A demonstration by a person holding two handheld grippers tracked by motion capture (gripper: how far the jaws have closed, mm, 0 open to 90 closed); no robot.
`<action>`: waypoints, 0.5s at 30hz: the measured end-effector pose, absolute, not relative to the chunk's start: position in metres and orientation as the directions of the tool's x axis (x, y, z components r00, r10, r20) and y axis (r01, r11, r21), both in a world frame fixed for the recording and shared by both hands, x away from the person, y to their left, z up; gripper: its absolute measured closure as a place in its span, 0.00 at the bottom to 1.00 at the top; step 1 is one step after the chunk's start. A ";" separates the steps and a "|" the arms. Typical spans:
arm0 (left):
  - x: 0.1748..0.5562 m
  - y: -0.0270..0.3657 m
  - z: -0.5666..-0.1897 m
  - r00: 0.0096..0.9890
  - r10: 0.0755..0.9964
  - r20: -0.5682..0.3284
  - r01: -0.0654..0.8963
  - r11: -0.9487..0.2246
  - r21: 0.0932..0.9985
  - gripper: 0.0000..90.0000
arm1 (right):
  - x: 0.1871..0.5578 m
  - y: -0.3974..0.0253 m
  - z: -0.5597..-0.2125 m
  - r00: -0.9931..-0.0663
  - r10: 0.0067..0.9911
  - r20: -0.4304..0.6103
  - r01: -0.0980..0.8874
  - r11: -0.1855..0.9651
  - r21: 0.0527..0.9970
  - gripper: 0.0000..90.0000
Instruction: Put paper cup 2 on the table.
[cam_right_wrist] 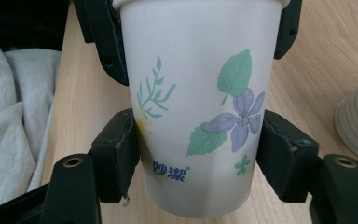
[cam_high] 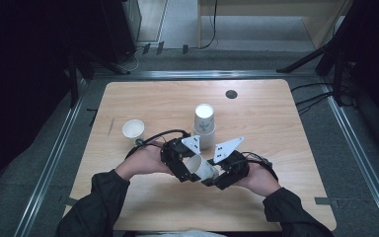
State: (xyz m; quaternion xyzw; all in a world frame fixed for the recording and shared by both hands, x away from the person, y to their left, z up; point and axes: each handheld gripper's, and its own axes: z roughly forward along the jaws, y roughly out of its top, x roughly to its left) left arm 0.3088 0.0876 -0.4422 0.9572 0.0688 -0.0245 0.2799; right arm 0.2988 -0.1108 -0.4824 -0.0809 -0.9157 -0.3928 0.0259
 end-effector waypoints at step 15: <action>0.311 0.114 -0.432 0.976 0.185 -0.115 0.213 -0.696 0.686 0.14 | 0.307 -0.123 -0.468 -0.983 0.140 0.119 0.180 0.592 0.786 0.38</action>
